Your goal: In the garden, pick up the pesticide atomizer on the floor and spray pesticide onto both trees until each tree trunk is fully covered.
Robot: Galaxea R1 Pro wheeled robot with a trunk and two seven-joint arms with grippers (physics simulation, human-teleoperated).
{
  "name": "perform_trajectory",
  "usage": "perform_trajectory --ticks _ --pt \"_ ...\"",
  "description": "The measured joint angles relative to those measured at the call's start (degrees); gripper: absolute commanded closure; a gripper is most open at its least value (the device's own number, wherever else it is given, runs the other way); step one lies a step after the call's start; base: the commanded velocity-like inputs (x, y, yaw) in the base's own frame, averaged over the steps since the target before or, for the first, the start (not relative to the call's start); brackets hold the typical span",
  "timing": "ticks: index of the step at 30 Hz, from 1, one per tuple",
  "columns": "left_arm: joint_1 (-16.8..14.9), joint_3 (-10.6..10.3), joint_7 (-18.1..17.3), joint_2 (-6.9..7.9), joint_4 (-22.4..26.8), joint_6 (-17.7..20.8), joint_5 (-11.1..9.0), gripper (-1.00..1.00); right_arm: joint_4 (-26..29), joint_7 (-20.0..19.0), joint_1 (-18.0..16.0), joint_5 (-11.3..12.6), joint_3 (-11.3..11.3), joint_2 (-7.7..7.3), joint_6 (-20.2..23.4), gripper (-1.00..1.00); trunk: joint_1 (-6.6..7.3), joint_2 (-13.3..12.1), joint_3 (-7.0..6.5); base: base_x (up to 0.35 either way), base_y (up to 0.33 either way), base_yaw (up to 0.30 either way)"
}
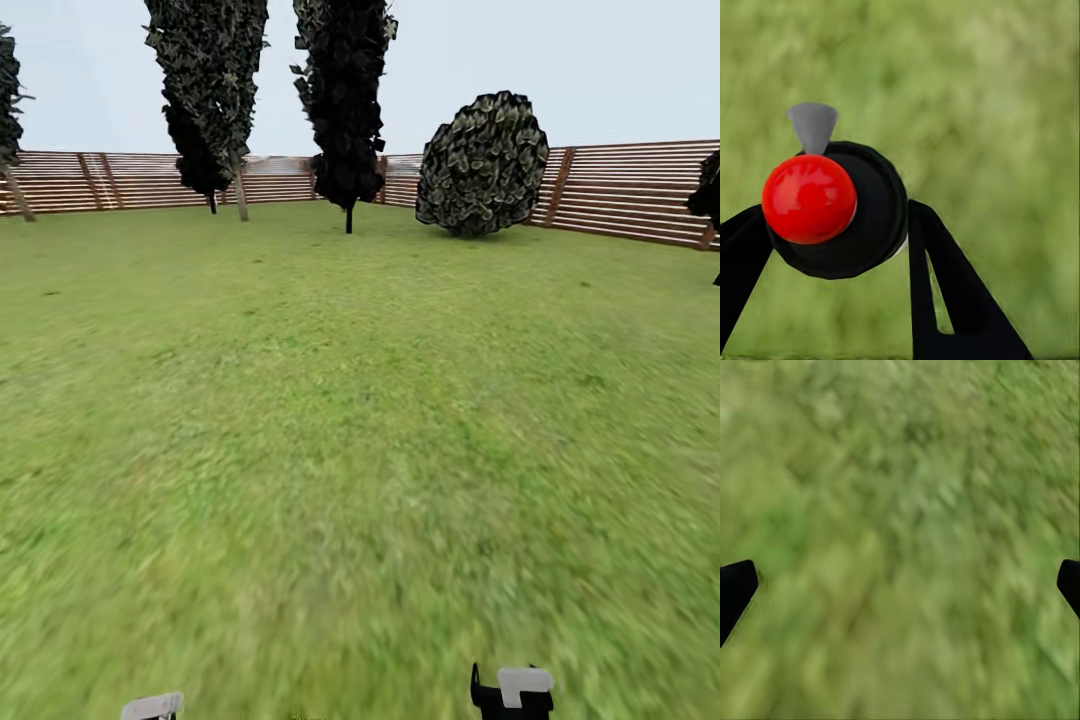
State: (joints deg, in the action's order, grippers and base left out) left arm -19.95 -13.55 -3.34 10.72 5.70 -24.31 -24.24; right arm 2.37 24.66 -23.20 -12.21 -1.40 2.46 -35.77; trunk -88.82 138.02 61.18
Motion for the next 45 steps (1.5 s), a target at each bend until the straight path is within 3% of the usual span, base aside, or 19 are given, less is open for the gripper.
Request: perform_trajectory --ticks 45 --pt "0.00 0.00 -0.09 -0.26 0.10 -0.05 -0.15 1.00 0.00 0.04 0.00 0.00 0.00 0.70 -0.09 -1.00 0.00 0.00 0.00 0.000 0.000 0.285"
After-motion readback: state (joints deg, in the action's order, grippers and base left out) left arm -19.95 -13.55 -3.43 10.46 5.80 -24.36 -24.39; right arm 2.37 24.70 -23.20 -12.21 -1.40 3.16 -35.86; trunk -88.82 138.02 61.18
